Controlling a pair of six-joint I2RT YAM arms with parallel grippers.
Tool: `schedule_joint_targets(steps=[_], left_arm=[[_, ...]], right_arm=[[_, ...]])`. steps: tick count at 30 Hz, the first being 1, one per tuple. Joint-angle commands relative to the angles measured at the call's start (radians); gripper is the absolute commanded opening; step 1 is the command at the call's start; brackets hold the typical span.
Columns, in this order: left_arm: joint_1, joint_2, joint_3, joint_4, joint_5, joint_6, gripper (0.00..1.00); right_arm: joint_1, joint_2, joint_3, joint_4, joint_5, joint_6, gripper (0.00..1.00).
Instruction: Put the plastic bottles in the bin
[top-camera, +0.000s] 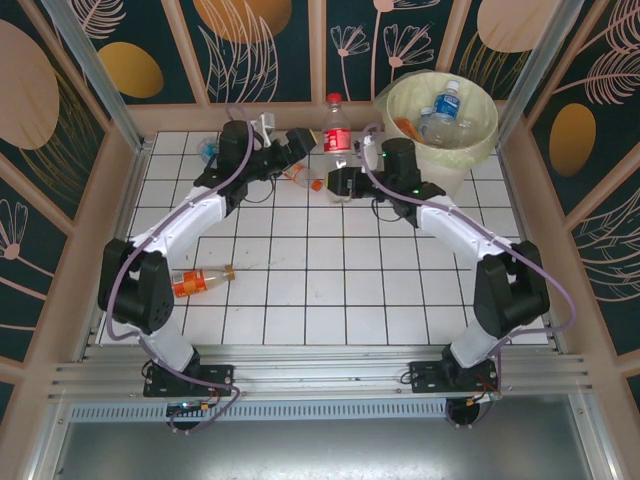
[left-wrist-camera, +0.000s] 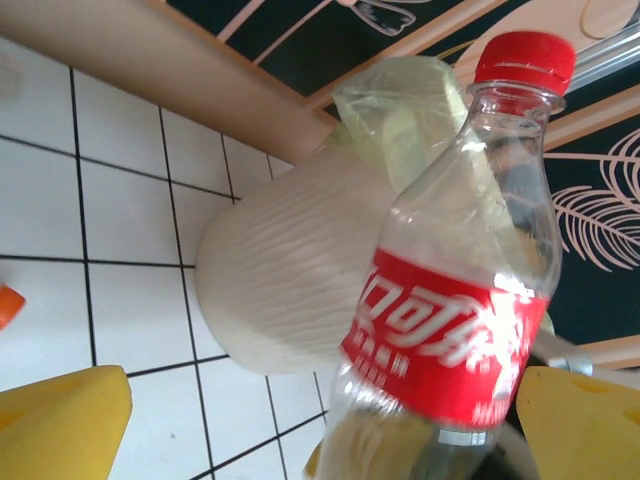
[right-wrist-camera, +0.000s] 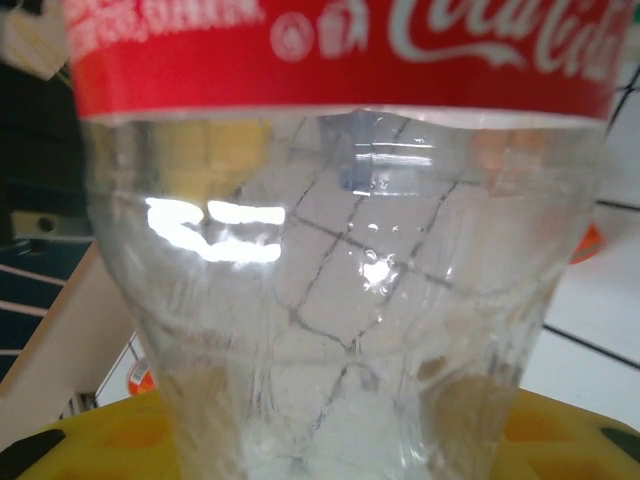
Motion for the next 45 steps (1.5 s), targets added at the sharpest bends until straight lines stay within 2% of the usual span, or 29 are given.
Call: schedule_joint_targets(steps=[1,5,9,17,27,34,40,45], left_arm=[[-0.004,-0.083,0.016,-0.089,-0.067,0.101,0.99],[-0.004,-0.117,-0.022,-0.138,-0.111,0.142,0.99],[-0.004,-0.131,-0.055,-0.191,-0.161,0.184,0.99],[-0.004,-0.135,-0.090,-0.273,-0.204,0.225,0.99],[-0.005,-0.146,-0.149,-0.276,-0.243,0.249,0.99],[-0.005,-0.075,-0.071,-0.349,-0.299,0.217,0.99],[-0.004,0.024,0.025,-0.385,-0.363,0.201,0.99],[-0.002,0.201,0.182,-0.428,-0.384,0.155,0.99]], right_arm=[[-0.048,-0.076,0.058,-0.058,0.023,-0.054,0.44],[-0.087,-0.114,0.129,-0.123,0.068,-0.115,0.44],[-0.114,-0.123,0.216,-0.179,0.178,-0.182,0.44],[-0.204,-0.042,0.390,-0.223,0.381,-0.226,0.45],[-0.303,0.215,0.679,-0.332,0.455,-0.226,0.45],[-0.327,0.369,0.834,-0.463,0.438,-0.220,0.45],[-0.327,0.336,0.752,-0.465,0.431,-0.198,0.46],[-0.328,0.333,0.744,-0.510,0.441,-0.192,0.48]])
